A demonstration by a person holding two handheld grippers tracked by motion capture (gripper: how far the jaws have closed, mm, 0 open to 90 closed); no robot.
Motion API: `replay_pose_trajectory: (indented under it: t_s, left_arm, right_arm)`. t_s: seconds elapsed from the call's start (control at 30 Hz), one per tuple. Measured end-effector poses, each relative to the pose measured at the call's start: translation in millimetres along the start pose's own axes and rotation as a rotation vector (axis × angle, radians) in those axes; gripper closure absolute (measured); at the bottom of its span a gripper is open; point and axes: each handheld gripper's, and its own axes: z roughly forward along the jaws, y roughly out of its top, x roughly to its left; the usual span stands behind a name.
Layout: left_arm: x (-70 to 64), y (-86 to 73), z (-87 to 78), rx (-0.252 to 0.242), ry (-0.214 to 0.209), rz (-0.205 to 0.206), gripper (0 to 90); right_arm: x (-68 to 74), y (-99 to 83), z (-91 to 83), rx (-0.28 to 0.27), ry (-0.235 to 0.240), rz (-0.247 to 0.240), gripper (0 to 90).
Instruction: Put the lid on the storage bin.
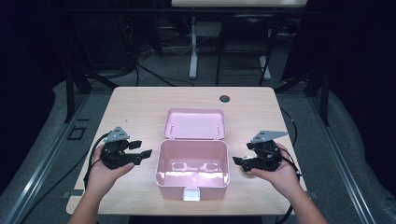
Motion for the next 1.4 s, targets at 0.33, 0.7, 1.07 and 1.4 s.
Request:
replay_pose_trajectory:
  t_s: [0.33,0.7,1.07,1.4]
  left_arm:
    - [2.7,-0.7,-1.2,0.002,0.002,-0.007,39.9]
    - [4.3,-0.5,-3.8,0.004,0.009,-0.001,39.6]
    - [5.2,-1.0,-4.8,-0.003,0.009,-0.015,39.6]
    - [6.3,-1.1,-5.4,-0.001,0.008,-0.012,39.6]
  right_arm:
    - [-17.3,-0.5,11.9,0.106,-0.040,0.002,16.4]
    - [-30.0,-1.6,22.5,0.192,-0.052,0.035,14.4]
    - [-35.2,1.8,31.9,0.326,-0.057,0.040,13.8]
    - [-45.2,4.7,40.3,0.457,-0.053,0.074,13.9]
